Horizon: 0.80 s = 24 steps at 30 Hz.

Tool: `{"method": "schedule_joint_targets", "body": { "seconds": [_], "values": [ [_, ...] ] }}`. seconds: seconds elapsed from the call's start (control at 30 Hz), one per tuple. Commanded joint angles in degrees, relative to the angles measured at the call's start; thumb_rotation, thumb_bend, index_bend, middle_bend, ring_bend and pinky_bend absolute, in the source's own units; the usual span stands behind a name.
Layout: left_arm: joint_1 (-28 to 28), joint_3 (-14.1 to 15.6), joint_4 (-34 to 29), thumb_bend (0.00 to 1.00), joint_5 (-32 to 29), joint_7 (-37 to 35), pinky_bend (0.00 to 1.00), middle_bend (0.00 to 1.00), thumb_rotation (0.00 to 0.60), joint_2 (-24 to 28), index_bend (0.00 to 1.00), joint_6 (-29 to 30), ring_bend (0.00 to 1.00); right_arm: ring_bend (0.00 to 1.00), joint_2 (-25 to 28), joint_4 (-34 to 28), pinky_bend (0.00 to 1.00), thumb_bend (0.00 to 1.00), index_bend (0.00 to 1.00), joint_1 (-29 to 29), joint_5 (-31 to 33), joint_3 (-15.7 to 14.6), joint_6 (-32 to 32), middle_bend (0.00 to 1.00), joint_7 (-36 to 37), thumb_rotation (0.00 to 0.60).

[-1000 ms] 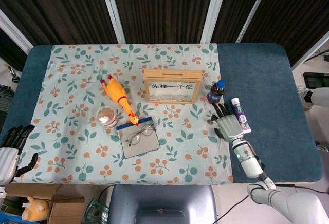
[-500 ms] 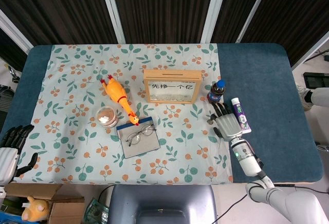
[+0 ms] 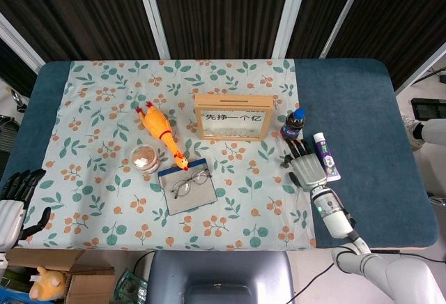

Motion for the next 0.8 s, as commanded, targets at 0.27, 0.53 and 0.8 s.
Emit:
{"method": "schedule_joint_targets", "body": {
  "seconds": [0.27,0.53,0.8],
  "values": [
    [0.05,-0.07,-0.01,0.45,-0.14,-0.1,0.02,0.08,0.6,0.05,0.0,0.04,0.01,0.0,0.09,-0.47,0.0,0.55,0.53,0.26,-0.06,0.34,0.43,0.12,-0.45,0.6],
    [0.09,-0.04,-0.05,0.45,-0.07,-0.05,0.02,0.08,0.6,0.06,0.0,0.12,0.01,0.0,-0.13,-0.34,0.0,0.55,0.54,0.29,0.01,0.14,-0.09,0.12,-1.2,0.6],
    [0.09,-0.08,-0.01,0.45,-0.13,-0.03,0.02,0.08,0.6,0.07,0.0,0.09,0.01,0.0,-0.41,-0.12,0.0,0.55,0.54,0.48,0.14,0.33,-0.26,0.12,-1.24,0.6]
  ]
}}
